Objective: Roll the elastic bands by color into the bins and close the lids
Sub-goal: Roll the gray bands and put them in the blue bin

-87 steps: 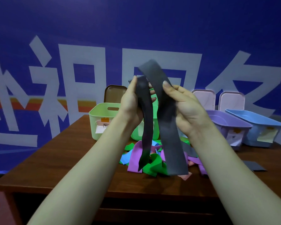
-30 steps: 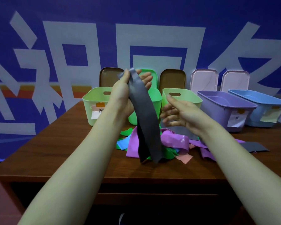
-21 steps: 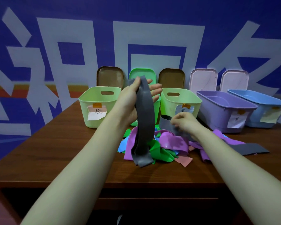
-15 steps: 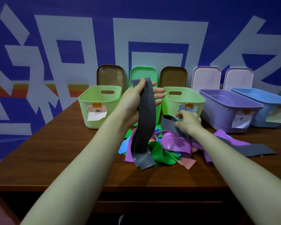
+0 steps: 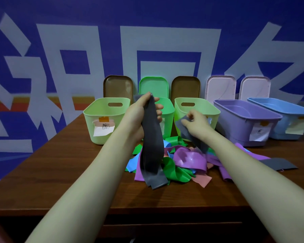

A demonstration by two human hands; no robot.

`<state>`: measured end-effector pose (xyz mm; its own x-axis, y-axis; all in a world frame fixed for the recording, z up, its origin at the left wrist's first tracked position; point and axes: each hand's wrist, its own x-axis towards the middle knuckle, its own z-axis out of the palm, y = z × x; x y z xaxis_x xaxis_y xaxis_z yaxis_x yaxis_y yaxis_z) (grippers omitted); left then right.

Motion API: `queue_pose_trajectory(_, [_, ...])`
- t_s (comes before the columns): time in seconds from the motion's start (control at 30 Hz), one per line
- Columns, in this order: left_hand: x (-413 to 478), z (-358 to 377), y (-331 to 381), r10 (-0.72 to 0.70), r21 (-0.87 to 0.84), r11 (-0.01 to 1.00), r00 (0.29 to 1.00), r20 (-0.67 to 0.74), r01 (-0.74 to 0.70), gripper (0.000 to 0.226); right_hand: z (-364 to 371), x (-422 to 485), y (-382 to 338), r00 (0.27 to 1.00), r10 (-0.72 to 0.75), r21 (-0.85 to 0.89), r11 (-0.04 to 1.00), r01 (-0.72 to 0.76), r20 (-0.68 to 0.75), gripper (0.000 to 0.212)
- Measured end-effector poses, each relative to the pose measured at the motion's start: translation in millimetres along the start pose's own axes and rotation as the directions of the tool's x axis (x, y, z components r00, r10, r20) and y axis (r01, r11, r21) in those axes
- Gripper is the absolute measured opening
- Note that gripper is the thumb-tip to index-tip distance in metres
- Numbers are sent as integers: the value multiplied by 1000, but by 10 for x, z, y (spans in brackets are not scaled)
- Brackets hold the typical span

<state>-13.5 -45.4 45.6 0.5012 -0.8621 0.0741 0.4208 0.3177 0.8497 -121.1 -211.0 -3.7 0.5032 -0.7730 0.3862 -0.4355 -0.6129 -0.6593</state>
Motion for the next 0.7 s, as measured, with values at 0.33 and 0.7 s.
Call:
queue_pose_trajectory(0.33, [44, 151, -110, -58, -4, 998, 992, -111, 58, 33, -504, -301, -645, 960, -278, 519, 819, 243, -11, 17])
queue_pose_trajectory(0.7, [-77, 248, 51, 177, 14, 984, 960, -218, -178, 8, -600, -532, -593, 901, -287, 676, 737, -9, 326, 13])
